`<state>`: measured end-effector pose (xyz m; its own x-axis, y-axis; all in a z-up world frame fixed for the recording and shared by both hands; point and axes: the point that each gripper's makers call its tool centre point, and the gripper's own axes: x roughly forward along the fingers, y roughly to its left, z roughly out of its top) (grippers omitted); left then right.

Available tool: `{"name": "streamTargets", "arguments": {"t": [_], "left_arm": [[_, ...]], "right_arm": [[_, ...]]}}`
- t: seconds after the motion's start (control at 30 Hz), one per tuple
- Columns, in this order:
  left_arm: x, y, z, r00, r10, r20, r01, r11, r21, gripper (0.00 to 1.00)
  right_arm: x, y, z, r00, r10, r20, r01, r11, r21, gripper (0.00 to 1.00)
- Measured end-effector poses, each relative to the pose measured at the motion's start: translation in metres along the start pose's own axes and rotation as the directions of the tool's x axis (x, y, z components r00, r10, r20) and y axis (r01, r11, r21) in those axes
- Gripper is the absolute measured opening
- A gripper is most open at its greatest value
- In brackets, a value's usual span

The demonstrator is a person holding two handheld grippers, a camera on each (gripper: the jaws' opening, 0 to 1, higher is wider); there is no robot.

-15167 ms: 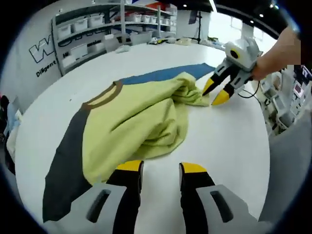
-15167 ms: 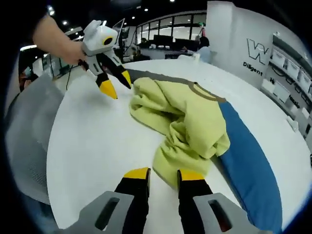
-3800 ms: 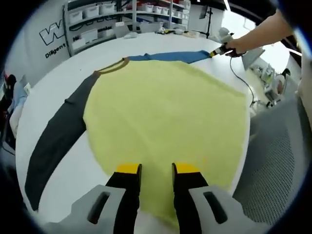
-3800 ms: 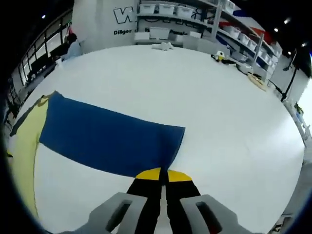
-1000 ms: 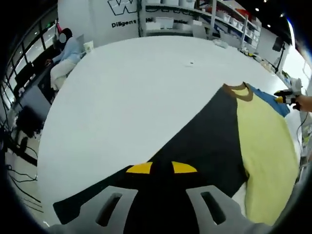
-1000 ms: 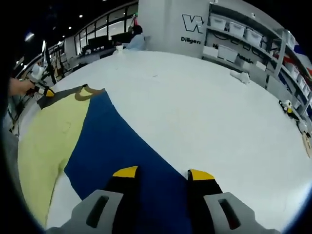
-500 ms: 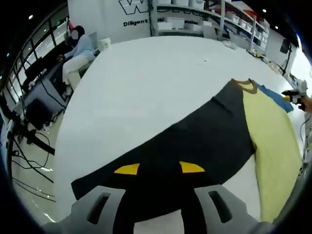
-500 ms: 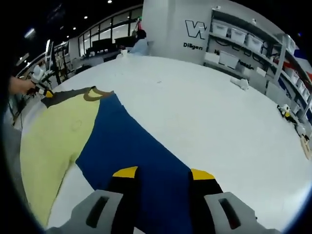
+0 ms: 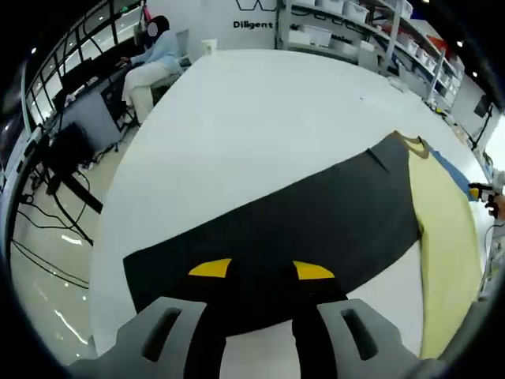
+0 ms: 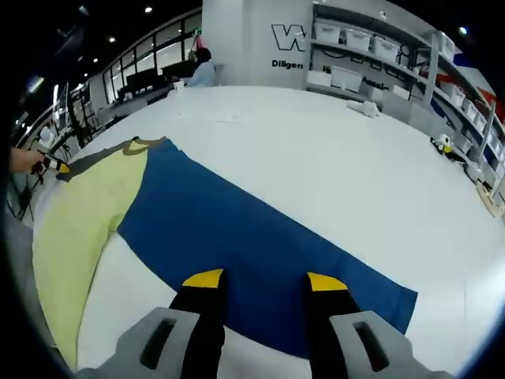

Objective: Fold the garment on the visible template until the final outline fits inside the template.

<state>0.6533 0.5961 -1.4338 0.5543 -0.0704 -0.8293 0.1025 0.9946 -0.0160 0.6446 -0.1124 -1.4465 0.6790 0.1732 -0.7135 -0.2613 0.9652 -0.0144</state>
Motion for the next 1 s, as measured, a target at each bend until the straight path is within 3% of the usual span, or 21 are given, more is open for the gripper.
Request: {"name": "streamTargets", "arguments": {"t": [0.2,0.3,0.4,0.5,0.57,0.6,0.63,0.77,0.87,0.93,1.0], "left_arm": [[0.001,-0.005,0.001,1.000,-0.010,-0.007,0.010,1.000,0.013,0.33],[0.004,-0.010,0.003,1.000,-0.019,-0.001,0.019,1.000,0.017,0.30],[0.004,-0.012,0.004,1.000,-0.018,0.005,0.018,1.000,0.017,0.29],[0.003,-0.011,0.003,1.000,-0.017,-0.002,0.017,1.000,0.020,0.31],[0.001,-0.010,0.002,1.000,-0.009,-0.007,0.010,0.999,0.052,0.34],[0.000,-0.010,0.000,1.000,-0.010,-0.007,0.010,0.999,0.050,0.34],[-0.001,-0.007,-0.001,1.000,-0.008,0.002,0.008,0.999,0.048,0.35],[-0.001,-0.006,-0.002,1.000,-0.015,0.013,0.015,0.999,0.046,0.37],[0.001,-0.006,0.000,1.000,-0.014,0.003,0.013,0.999,0.040,0.37],[0.000,-0.008,0.000,1.000,-0.012,-0.002,0.012,0.999,0.047,0.37],[-0.004,-0.010,0.003,1.000,-0.020,0.016,0.019,0.999,0.049,0.38]], "right_arm": [[-0.010,-0.015,-0.007,0.998,-0.067,0.018,0.065,0.995,0.072,0.23],[-0.014,-0.020,-0.010,0.998,-0.067,0.015,0.066,0.995,0.081,0.25],[-0.016,-0.018,-0.011,0.998,-0.065,-0.006,0.065,0.995,0.080,0.30],[-0.019,-0.012,-0.012,0.998,-0.044,-0.041,0.047,0.996,0.072,0.43],[-0.026,-0.021,-0.016,0.997,-0.075,-0.025,0.076,0.994,0.084,0.42],[-0.028,-0.023,-0.024,0.996,-0.074,-0.042,0.078,0.992,0.104,0.43],[-0.030,-0.029,-0.024,0.997,-0.078,-0.021,0.080,0.994,0.068,0.44],[-0.038,-0.041,-0.032,0.995,-0.094,-0.027,0.096,0.990,0.103,0.46],[-0.042,-0.051,-0.035,0.992,-0.112,-0.059,0.119,0.986,0.121,0.49],[-0.052,-0.064,-0.035,0.987,-0.152,-0.053,0.157,0.982,0.109,0.41],[-0.061,-0.075,-0.038,0.982,-0.183,-0.043,0.188,0.969,0.159,0.38]]}}
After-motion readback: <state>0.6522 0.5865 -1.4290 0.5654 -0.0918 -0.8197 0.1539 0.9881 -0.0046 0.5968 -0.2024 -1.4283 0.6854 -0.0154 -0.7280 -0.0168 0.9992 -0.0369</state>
